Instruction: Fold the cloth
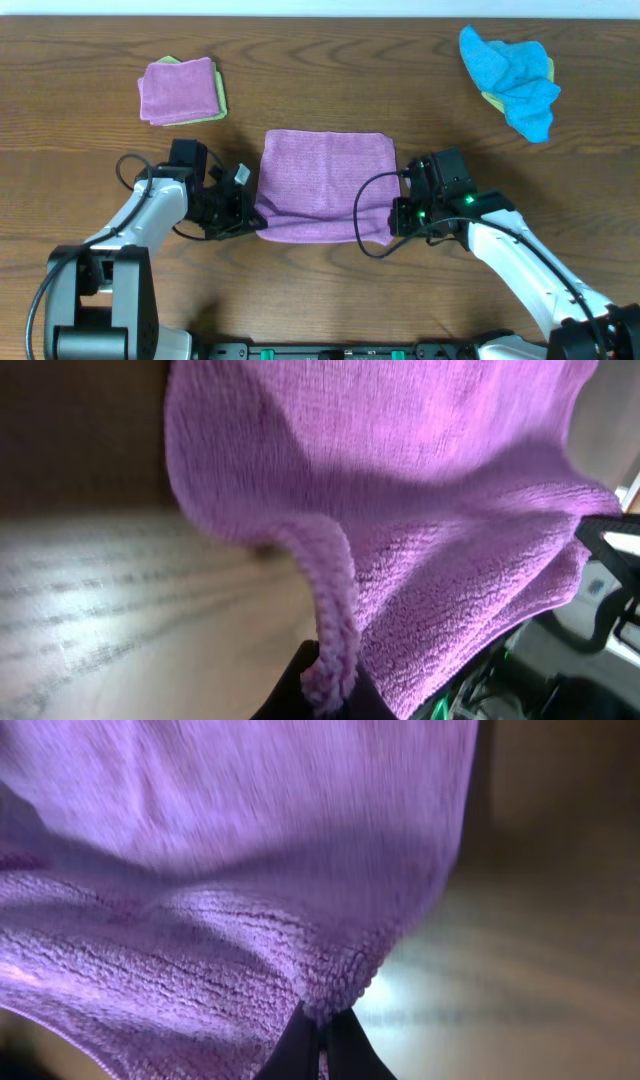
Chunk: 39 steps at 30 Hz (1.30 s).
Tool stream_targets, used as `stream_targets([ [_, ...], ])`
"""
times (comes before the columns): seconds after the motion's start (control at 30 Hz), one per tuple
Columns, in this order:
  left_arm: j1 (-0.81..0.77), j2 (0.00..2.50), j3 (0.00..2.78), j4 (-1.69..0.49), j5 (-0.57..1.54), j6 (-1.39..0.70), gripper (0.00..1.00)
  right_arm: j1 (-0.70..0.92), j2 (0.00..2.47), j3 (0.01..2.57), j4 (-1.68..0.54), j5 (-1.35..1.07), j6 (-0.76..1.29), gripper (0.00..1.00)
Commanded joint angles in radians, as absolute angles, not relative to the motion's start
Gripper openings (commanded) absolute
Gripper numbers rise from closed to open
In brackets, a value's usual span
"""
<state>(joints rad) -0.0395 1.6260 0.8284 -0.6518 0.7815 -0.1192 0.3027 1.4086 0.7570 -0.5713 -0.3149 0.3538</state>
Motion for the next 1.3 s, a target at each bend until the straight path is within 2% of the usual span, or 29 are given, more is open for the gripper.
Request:
stream_targets([
  [0.0,-0.032,1.593,0.828,-0.595,0.748,-0.260,0.06,0.293,1.401,0.756,-0.516,-0.221,0.344,0.01],
  [0.3,-0.033,1.591,0.828,-0.275,0.741,-0.487,0.06,0.293,1.415,0.756,-0.339,-0.087,0.362,0.01],
  [0.47,-0.034,1.594,0.828,-0.107,0.653,-0.577,0.06,0.293,1.482,0.756,-0.233,-0.086,0.362,0.01],
  [0.77,-0.034,1.617,0.828,0.010,0.535,-0.630,0.06,0.293,1.564,0.757,-0.102,-0.021,0.361,0.01],
  [1.27,-0.067,1.774,0.829,0.260,0.506,-0.720,0.05,0.258,1.711,0.757,0.133,0.050,0.350,0.01],
])
